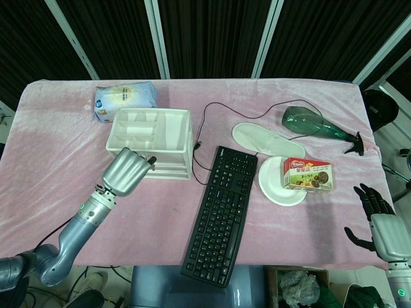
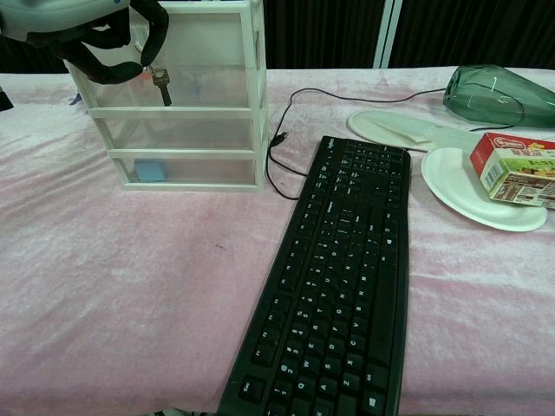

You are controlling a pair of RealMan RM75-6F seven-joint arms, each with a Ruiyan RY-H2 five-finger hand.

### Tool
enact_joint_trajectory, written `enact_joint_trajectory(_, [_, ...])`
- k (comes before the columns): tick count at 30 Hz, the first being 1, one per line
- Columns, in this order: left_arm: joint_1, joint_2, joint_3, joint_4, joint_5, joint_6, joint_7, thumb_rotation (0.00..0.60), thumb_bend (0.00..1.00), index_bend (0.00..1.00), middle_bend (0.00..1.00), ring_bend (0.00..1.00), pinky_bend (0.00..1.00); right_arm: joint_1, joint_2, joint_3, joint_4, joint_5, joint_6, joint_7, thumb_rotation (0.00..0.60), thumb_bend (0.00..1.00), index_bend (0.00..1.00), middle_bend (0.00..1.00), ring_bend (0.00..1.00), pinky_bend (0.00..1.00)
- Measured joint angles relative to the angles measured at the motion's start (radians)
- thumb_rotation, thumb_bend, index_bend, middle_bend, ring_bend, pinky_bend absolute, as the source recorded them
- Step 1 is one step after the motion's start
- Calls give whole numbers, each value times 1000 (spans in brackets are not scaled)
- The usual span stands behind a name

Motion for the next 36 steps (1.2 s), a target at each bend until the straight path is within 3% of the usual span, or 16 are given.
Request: enact_joint_trajectory(36, [1,4,2,8,-16,4,5,600,422,582,1000,1000,1000,-1,0,0,0,-1,3,-4,600,237,0,0,0,144])
